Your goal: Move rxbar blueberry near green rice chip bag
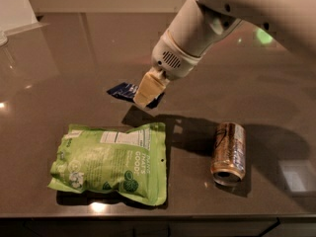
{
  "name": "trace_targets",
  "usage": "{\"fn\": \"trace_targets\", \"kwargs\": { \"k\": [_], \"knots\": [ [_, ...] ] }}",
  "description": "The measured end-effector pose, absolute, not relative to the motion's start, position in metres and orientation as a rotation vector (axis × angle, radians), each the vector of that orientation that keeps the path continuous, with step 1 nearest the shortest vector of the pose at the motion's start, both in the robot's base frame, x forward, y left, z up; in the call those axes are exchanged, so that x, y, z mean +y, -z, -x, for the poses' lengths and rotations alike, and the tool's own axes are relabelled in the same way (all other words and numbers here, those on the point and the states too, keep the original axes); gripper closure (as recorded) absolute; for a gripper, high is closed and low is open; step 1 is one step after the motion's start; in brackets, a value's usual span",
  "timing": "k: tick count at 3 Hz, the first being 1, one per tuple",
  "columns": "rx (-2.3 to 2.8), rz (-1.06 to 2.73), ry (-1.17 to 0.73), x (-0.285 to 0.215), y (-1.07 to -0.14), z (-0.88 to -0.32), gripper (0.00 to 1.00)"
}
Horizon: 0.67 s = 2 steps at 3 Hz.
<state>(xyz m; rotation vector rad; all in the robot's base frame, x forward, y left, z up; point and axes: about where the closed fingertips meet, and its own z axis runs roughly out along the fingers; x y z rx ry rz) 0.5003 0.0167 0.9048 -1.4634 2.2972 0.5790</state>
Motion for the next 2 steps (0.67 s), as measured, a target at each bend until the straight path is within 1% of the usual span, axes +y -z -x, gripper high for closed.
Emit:
{"fn": "trace_targets", "kwargs": {
  "k": [1, 2],
  "knots": [
    [2.257, 1.5, -0.588, 0.0296, -0.9075, -0.4901, 0.12],
    [2.255, 1.503, -0.586, 0.0305, -0.9081, -0.489, 0.0]
  ]
}}
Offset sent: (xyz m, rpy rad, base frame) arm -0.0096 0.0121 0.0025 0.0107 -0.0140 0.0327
